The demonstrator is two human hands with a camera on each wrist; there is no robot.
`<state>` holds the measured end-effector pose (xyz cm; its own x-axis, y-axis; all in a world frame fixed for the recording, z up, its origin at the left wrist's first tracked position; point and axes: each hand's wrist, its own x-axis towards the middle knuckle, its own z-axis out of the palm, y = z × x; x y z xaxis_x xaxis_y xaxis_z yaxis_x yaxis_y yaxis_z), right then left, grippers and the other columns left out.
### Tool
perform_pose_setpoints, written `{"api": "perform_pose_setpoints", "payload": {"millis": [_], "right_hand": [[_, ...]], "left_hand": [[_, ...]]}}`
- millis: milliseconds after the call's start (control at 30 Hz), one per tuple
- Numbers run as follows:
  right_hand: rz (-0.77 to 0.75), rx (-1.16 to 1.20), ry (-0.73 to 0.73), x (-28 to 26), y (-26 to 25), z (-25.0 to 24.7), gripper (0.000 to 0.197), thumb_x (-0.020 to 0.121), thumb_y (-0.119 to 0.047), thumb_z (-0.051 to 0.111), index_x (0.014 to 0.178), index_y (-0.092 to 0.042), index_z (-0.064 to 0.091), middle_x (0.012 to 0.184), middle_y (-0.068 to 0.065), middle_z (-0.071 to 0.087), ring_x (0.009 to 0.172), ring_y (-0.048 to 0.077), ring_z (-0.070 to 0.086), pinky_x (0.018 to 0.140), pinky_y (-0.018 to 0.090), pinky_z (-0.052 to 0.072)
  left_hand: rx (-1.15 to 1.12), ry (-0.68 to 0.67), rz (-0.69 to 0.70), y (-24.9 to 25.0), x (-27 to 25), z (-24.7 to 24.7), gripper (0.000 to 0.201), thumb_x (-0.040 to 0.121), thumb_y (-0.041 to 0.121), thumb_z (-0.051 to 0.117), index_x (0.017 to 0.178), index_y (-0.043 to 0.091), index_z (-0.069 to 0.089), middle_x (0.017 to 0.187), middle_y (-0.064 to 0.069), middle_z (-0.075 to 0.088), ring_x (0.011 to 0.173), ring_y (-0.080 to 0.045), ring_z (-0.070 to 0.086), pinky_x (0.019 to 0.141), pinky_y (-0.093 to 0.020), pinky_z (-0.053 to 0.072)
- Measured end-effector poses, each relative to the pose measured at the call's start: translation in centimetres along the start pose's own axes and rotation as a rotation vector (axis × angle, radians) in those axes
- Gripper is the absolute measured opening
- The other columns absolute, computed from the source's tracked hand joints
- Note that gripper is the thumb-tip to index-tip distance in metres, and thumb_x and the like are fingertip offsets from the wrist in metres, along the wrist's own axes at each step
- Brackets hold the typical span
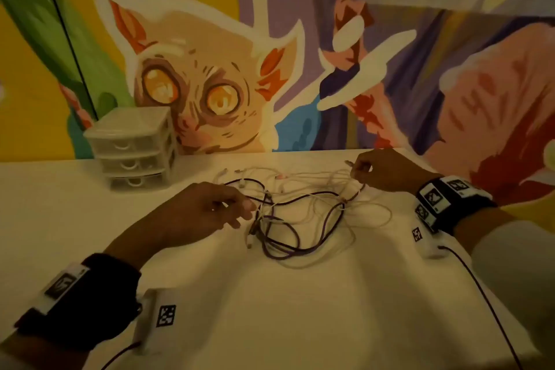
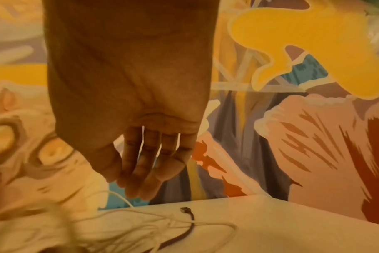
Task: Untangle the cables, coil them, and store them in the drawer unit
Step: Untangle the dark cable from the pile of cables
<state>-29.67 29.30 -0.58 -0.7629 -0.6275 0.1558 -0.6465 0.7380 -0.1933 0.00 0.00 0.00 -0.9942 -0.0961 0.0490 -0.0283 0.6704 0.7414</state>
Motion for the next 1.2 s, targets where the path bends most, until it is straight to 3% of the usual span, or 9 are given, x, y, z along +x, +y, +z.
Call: {"api": "perform_pose_setpoints", "payload": {"millis": [133, 300, 500, 567, 667, 833, 1033, 1133, 1200], "right_hand": [[0.167, -0.146, -0.052, 5.0, 2.7, 1.6, 0.028, 0.095, -0.038, 0.061, 0.102, -0.016, 0.075, 0.108, 0.005, 0.076, 0.098, 0.027, 0.07, 0.091, 0.043, 0.058], [0.266, -0.302, -0.154, 9.8, 5.6, 4.6, 0.059, 0.105, -0.052, 0.046, 0.133, -0.003, 0.062, 0.138, 0.019, 0.062, 0.125, 0.037, 0.06, 0.106, 0.044, 0.048], [0.327, -0.32, -0.171, 10.2, 5.3, 5.9, 0.043, 0.107, -0.036, 0.048, 0.134, -0.004, 0.057, 0.139, 0.022, 0.058, 0.126, 0.04, 0.059, 0.104, 0.046, 0.048], [0.327, -0.22, -0.134, 9.3, 3.5, 4.0, 0.029, 0.104, -0.029, 0.052, 0.116, -0.005, 0.065, 0.124, 0.022, 0.066, 0.115, 0.039, 0.065, 0.093, 0.044, 0.053], [0.237, 0.136, 0.153, 6.8, -1.0, -0.8, 0.012, 0.105, -0.02, 0.056, 0.099, -0.01, 0.058, 0.091, 0.009, 0.07, 0.087, 0.028, 0.071, 0.064, 0.027, 0.046], [-0.154, 0.539, 0.547, -1.4, -12.3, -5.0, 0.009, 0.102, -0.03, 0.063, 0.109, -0.024, 0.063, 0.092, -0.011, 0.07, 0.085, 0.004, 0.068, 0.071, 0.016, 0.051], [-0.341, 0.739, 0.378, -3.7, -20.9, 1.9, 0.005, 0.097, -0.024, 0.074, 0.098, -0.029, 0.073, 0.091, -0.011, 0.076, 0.086, 0.013, 0.074, 0.08, 0.027, 0.057], [-0.321, 0.805, 0.338, -2.7, -21.7, 4.2, 0.006, 0.094, -0.023, 0.076, 0.096, -0.029, 0.076, 0.088, -0.013, 0.078, 0.084, 0.011, 0.074, 0.078, 0.019, 0.056], [-0.34, 0.831, 0.328, -2.4, -22.0, 4.8, 0.007, 0.093, -0.019, 0.078, 0.094, -0.027, 0.077, 0.086, -0.014, 0.078, 0.082, 0.008, 0.074, 0.075, 0.009, 0.051]], "left_hand": [[0.014, -0.014, 0.026, -1.6, 2.7, 0.3, 0.028, 0.098, 0.052, 0.059, 0.109, 0.035, 0.08, 0.106, 0.021, 0.079, 0.093, -0.003, 0.078, 0.092, -0.04, 0.061], [0.009, -0.02, 0.075, -2.2, 5.5, 0.7, 0.031, 0.094, 0.06, 0.059, 0.107, 0.041, 0.08, 0.107, 0.025, 0.078, 0.095, 0.0, 0.075, 0.092, -0.032, 0.058], [-0.034, -0.025, 0.075, -3.3, 5.5, 0.3, 0.023, 0.1, 0.051, 0.061, 0.106, 0.039, 0.08, 0.108, 0.024, 0.078, 0.094, -0.003, 0.077, 0.091, -0.036, 0.06], [-0.057, -0.001, 0.08, -3.8, 5.3, 0.3, 0.022, 0.102, 0.048, 0.062, 0.106, 0.036, 0.08, 0.109, 0.023, 0.078, 0.093, -0.004, 0.078, 0.092, -0.038, 0.06], [-0.102, 0.051, 0.089, -4.7, 4.8, -0.2, 0.019, 0.105, 0.04, 0.063, 0.113, 0.032, 0.079, 0.108, 0.018, 0.081, 0.092, -0.009, 0.079, 0.091, -0.037, 0.061], [-0.296, 0.228, 0.084, -5.4, 3.8, -1.5, 0.021, 0.106, 0.034, 0.062, 0.119, 0.028, 0.078, 0.105, 0.005, 0.082, 0.094, -0.017, 0.079, 0.084, -0.04, 0.061], [-0.442, 0.489, 0.116, -5.5, 3.4, -2.5, 0.016, 0.101, 0.032, 0.069, 0.109, 0.026, 0.081, 0.096, 0.001, 0.083, 0.085, -0.019, 0.078, 0.069, -0.03, 0.058], [-0.501, 0.557, 0.096, -6.1, 3.3, -2.4, 0.008, 0.095, 0.031, 0.076, 0.098, 0.029, 0.084, 0.091, 0.0, 0.082, 0.082, -0.022, 0.077, 0.065, -0.029, 0.055], [-0.536, 0.576, 0.086, -6.3, 3.5, -2.4, 0.017, 0.084, 0.048, 0.078, 0.093, 0.035, 0.084, 0.09, 0.001, 0.082, 0.081, -0.021, 0.077, 0.066, -0.03, 0.055]]}}
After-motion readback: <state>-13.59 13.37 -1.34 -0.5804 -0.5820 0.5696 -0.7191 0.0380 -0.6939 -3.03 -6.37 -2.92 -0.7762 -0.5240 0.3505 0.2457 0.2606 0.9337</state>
